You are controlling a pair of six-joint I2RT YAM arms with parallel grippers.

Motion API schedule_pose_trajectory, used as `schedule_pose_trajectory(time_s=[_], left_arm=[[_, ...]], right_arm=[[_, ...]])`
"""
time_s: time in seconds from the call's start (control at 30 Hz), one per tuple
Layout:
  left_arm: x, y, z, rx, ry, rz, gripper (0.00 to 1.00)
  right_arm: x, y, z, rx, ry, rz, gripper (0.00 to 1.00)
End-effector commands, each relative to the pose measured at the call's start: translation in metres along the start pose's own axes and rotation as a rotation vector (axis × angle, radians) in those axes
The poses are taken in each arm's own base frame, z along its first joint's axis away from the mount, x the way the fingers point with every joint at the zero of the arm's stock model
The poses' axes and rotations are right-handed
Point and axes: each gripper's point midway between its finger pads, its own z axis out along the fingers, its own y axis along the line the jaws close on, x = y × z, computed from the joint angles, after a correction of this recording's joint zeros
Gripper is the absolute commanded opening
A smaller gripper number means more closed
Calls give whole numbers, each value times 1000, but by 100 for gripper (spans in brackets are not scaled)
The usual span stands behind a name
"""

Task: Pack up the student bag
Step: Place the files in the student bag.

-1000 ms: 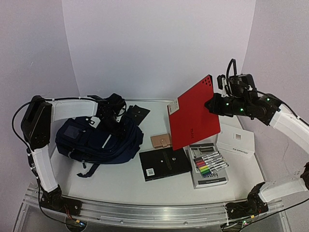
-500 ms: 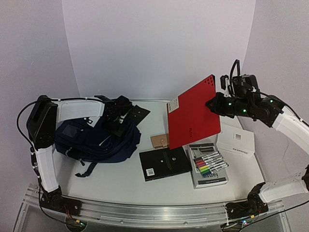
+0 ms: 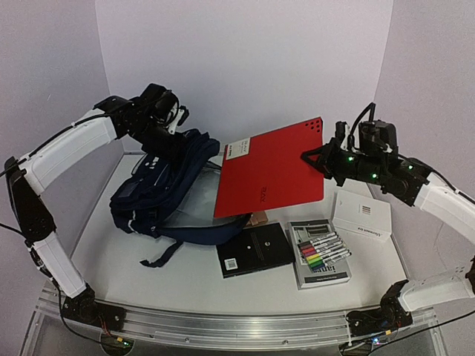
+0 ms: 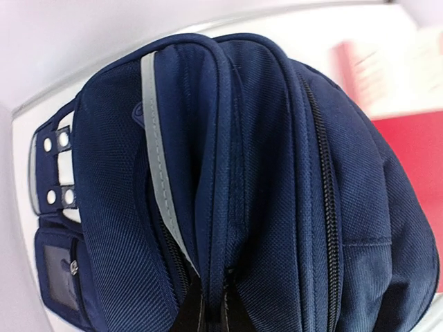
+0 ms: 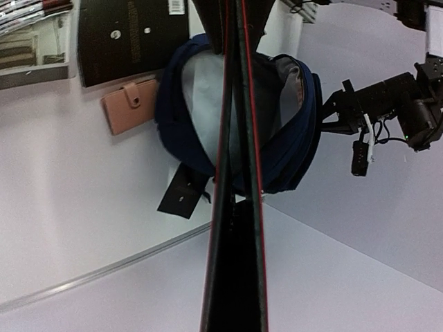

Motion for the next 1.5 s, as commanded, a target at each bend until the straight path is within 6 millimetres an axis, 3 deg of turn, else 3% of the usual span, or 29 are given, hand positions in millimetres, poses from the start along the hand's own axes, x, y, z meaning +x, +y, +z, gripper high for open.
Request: schedule_pose_trajectory(time_s=[0.0, 0.13, 0.3, 0.5, 0.6, 0.9, 1.23, 1.4, 1.47], left_arm=[[-49, -25, -51, 177, -182, -11, 0], [-54, -42, -65, 322, -207, -37, 0], [-60, -46, -80, 464, -218, -77, 0], [-62, -41, -83, 536, -207, -114, 0], [-61, -38, -82, 549, -203, -122, 0], [-61, -41, -83, 604, -196, -127, 0], [-68, -43, -88, 634, -214, -125, 0], [-68, -43, -86, 654, -209, -132, 0], [-67, -44, -84, 664, -200, -138, 0]], right_arm=[[3, 20, 10, -148, -1, 168, 0], [16, 9, 18, -172, 2, 255, 0], [26, 4, 35, -173, -25, 306, 0], [24, 23, 54, -244, -78, 373, 0], [25, 24, 68, -225, -106, 393, 0], [45, 22, 128, -161, -148, 397, 0], [101, -15, 192, 2, -154, 407, 0], [123, -9, 225, 1, -111, 379, 1], [125, -1, 235, -14, -107, 357, 6]])
